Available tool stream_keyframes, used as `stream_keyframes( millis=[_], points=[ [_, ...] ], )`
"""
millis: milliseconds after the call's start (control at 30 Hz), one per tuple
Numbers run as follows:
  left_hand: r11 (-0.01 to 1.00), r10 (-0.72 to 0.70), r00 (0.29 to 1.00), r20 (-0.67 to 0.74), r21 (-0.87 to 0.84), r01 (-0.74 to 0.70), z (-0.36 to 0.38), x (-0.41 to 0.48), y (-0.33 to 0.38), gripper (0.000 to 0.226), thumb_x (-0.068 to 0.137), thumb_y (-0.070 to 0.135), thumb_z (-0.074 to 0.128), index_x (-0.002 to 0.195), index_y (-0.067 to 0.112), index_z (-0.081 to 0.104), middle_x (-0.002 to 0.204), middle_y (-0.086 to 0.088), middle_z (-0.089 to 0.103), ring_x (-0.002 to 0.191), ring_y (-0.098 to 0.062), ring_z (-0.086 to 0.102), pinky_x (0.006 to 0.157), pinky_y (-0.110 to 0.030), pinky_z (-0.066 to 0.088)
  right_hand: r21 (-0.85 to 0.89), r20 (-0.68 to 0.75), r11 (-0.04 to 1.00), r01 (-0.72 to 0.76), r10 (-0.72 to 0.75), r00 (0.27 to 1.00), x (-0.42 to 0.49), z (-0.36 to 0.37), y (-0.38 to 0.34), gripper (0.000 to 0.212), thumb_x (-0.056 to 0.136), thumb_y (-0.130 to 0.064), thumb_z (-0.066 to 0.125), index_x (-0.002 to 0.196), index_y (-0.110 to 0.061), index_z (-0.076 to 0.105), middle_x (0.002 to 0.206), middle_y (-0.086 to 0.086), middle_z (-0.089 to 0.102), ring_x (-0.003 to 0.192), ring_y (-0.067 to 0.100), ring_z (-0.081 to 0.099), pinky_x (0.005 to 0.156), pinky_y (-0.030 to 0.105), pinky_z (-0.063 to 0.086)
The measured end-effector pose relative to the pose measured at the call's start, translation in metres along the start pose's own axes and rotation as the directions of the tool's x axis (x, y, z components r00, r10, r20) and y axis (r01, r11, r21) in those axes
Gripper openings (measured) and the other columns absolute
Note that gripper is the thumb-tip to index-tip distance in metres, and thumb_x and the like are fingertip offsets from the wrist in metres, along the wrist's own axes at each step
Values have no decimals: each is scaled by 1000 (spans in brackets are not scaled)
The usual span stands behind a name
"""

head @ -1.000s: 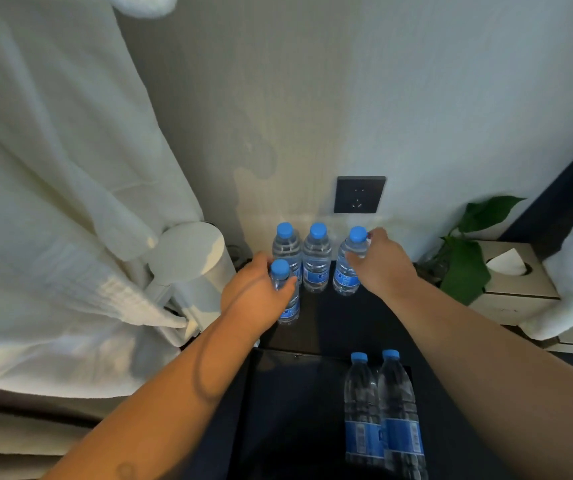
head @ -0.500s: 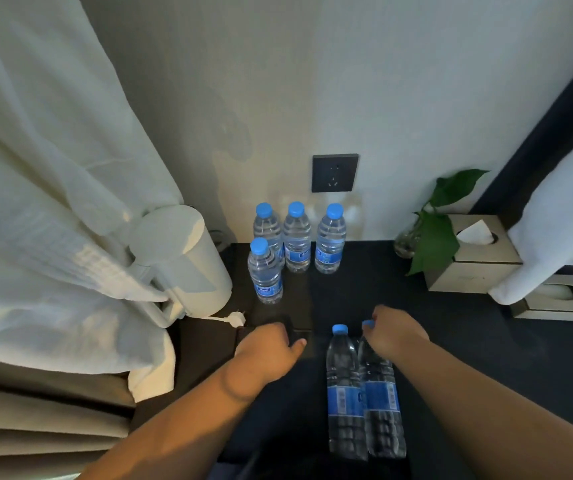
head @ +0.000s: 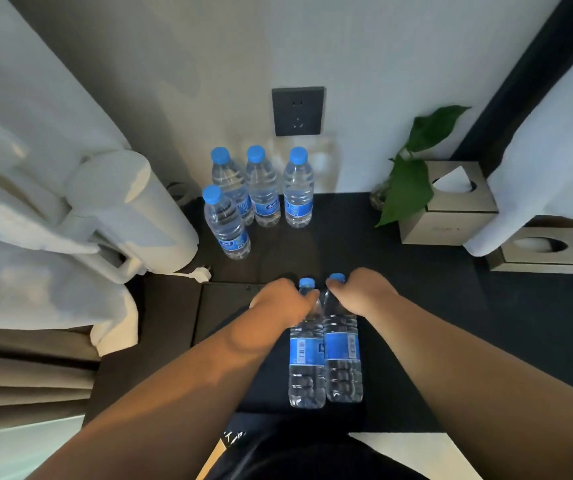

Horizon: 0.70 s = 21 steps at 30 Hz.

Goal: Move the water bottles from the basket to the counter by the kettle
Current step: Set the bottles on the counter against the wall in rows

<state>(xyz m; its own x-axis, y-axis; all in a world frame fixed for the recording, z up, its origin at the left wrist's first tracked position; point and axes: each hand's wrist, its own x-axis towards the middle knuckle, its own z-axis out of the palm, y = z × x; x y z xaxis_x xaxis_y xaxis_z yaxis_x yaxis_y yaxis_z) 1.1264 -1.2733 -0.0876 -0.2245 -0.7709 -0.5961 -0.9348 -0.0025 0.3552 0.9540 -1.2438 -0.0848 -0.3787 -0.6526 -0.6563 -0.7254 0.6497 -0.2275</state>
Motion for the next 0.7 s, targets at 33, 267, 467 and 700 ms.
stream_keyframes(
  millis=[33, 267, 467, 700],
  points=[
    [1000, -9, 1000, -9, -15, 9, 1, 3, 2, 53, 85, 70, 50, 74, 18, 56, 78, -4, 60, 76, -27, 61, 66, -33, 43, -1, 0, 1000, 1, -1, 1000, 1, -1, -1, 53, 94, -66, 54, 104, -16, 66, 85, 4, 69, 73, 18, 68, 58, 32, 48],
    [992, -102, 989, -110, -90, 92, 5, 19, 12, 50, 85, 63, 61, 88, 14, 70, 87, -8, 73, 83, -27, 72, 67, -32, 53, -41, -28, 998, 40, -41, 999, 9, -1, -4, 57, 87, -73, 61, 111, -21, 58, 87, 1, 68, 74, 18, 68, 62, 33, 53],
    [991, -89, 993, -72, -105, 81, -5, 15, 12, 51, 83, 56, 63, 103, 10, 71, 98, -9, 73, 88, -28, 71, 75, -38, 60, -11, -10, 996, 89, -89, 996, 7, -5, -16, 38, 92, -53, 65, 99, -16, 67, 77, 2, 68, 68, 17, 66, 57, 31, 48],
    [994, 77, 985, -152, 89, -64, -46, -17, 9, 39, 90, 57, 52, 95, 18, 56, 98, -4, 61, 87, -25, 59, 72, -36, 48, 50, 2, 970, 240, -240, 971, -28, -46, -37, 39, 82, -39, 71, 54, -17, 54, 42, -6, 49, 46, 15, 51, 48, 26, 35]
  ],
)
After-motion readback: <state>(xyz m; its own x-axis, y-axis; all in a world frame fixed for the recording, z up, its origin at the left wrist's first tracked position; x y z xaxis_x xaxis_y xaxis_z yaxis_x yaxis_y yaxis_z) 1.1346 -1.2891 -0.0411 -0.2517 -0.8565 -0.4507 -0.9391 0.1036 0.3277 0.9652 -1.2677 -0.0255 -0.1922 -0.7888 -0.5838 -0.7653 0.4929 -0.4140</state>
